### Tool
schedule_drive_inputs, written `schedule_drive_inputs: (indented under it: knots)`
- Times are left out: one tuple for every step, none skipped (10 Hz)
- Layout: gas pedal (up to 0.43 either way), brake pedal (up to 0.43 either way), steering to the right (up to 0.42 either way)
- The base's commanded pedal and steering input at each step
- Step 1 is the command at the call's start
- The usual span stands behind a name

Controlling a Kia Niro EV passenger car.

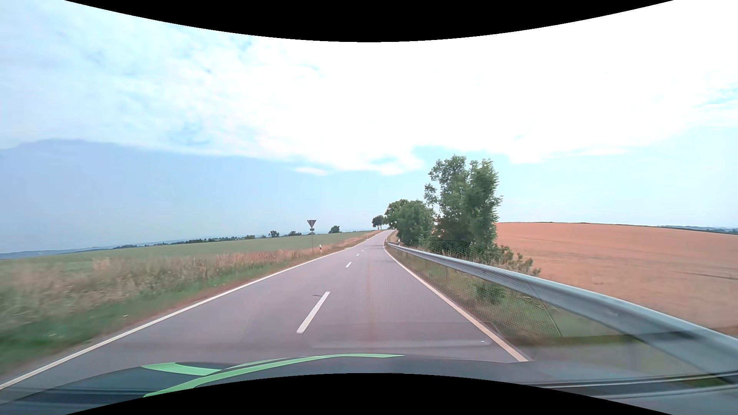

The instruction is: Follow the waypoints while adhering to traffic rules and regulations

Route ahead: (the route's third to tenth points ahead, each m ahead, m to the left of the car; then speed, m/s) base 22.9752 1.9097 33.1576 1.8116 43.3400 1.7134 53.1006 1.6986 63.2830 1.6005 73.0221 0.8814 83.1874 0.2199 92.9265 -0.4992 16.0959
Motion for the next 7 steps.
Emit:
schedule_drive_inputs:
  knots:
    - [0.177,0.000,0.003]
    - [0.177,0.000,0.003]
    - [0.169,0.000,0.003]
    - [0.169,0.000,0.002]
    - [0.169,0.000,0.002]
    - [0.157,0.000,0.002]
    - [0.157,0.000,0.001]
